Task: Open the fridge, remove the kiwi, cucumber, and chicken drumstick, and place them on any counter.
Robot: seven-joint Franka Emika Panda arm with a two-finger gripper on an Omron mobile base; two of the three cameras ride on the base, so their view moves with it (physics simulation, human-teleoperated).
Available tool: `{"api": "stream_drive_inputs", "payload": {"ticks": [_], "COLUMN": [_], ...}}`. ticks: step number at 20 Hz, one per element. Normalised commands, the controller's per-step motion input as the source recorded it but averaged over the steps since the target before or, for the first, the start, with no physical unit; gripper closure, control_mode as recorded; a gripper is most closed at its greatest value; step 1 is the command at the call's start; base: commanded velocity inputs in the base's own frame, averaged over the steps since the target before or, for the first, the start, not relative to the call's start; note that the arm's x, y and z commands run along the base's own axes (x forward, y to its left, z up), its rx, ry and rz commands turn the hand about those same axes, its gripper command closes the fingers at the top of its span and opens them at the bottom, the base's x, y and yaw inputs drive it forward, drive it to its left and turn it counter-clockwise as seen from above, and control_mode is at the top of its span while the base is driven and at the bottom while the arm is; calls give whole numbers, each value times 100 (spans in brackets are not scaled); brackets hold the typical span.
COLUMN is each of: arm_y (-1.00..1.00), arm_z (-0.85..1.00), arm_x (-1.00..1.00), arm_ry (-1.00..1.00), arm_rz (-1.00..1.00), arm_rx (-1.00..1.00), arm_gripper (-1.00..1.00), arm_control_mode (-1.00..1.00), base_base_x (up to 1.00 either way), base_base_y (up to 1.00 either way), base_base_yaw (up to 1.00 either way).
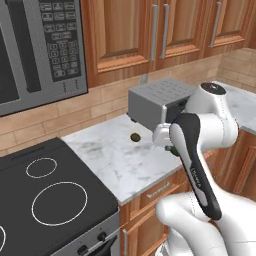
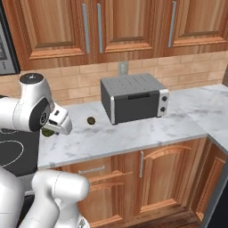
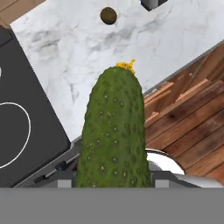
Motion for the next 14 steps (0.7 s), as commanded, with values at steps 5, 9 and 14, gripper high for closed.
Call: {"api": "stream_drive_inputs", "payload": {"ticks": [5, 9, 14], "arm_y": [22, 15, 9], "arm_z": [-36, -85, -100], "arm_x": [100, 100, 100], "arm_ry": [14, 8, 4], "arm_rz": [3, 3, 0], "arm_rx": [0, 0, 0], "arm_gripper": [100, 100, 100], "arm_control_mode": [-100, -100, -100], "base_base_x": [0, 0, 0], "base_base_y": [0, 0, 0], "base_base_yaw": [0, 0, 0]}}
